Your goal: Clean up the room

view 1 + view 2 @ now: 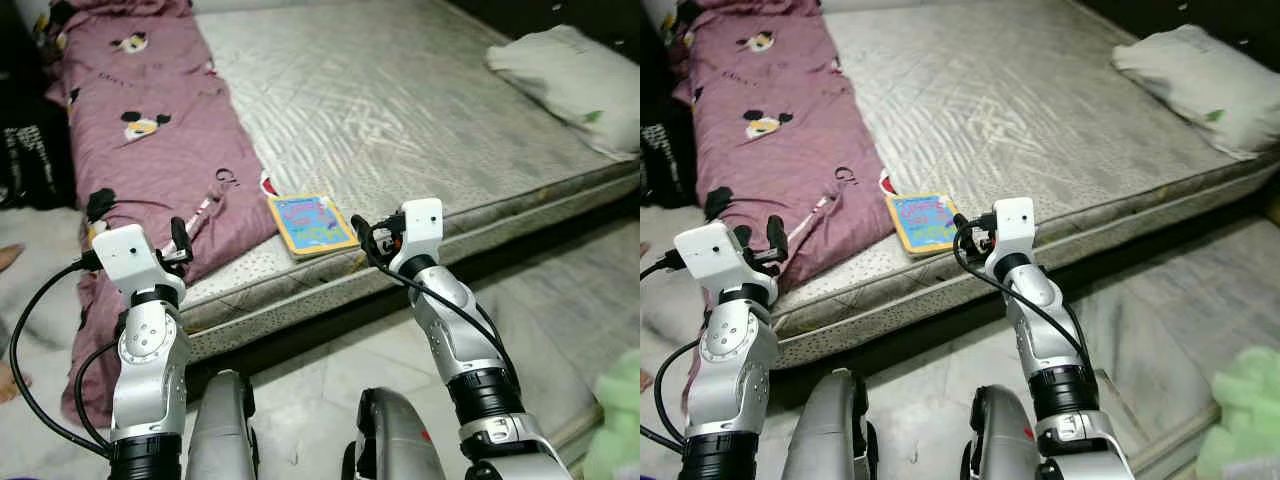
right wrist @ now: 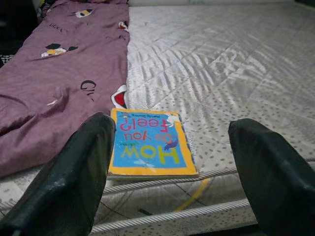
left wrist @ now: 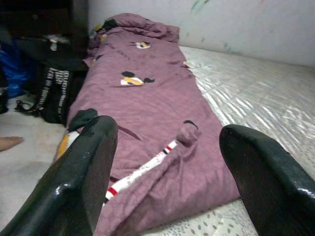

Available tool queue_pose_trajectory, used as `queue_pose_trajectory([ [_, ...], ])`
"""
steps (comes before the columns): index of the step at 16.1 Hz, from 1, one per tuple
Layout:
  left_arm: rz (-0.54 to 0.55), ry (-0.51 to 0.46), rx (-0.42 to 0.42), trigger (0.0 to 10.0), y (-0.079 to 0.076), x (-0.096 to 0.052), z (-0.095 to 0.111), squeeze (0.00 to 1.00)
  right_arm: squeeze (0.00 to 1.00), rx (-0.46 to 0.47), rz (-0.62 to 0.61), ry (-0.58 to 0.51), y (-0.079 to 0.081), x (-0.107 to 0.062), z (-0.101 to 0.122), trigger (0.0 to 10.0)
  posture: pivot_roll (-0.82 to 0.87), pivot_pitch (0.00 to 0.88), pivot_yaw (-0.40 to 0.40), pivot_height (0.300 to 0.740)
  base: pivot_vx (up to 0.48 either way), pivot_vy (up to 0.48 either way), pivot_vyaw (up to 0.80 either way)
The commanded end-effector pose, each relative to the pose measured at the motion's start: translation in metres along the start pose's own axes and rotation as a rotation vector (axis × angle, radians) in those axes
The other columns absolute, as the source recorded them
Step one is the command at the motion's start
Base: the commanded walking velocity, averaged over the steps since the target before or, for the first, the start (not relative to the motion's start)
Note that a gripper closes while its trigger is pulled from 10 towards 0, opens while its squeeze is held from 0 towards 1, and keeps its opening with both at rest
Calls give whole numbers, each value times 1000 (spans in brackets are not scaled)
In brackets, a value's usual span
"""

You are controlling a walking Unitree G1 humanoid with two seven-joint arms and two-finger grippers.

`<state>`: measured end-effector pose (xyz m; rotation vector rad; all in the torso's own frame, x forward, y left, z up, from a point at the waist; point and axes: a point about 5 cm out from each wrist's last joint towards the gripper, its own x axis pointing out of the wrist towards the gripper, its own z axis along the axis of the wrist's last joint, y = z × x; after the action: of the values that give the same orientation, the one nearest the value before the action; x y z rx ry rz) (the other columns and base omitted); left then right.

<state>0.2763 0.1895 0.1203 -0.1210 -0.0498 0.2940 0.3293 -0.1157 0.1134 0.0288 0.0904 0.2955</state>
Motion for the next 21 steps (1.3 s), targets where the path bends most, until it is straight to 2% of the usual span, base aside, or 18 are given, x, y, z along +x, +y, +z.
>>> queue_pose_trajectory([
  [1,3,4,7,10000,1,-2,-2,0,0,-18,7,-15,-1,0,3,10000,-71,84,-48,612,0,0,769],
  [4,-16,0,12,10000,1,-2,-2,0,0,-12,5,-13,0,1,4,10000,-70,80,-49,612,0,0,254],
  [12,-24,5,4,10000,2,-3,-3,0,0,-23,12,-18,0,1,4,10000,-69,77,-50,612,296,0,0],
  [21,-33,20,-5,10000,1,-3,-6,0,0,-31,13,-21,0,2,4,10000,-73,91,-49,612,464,0,0],
])
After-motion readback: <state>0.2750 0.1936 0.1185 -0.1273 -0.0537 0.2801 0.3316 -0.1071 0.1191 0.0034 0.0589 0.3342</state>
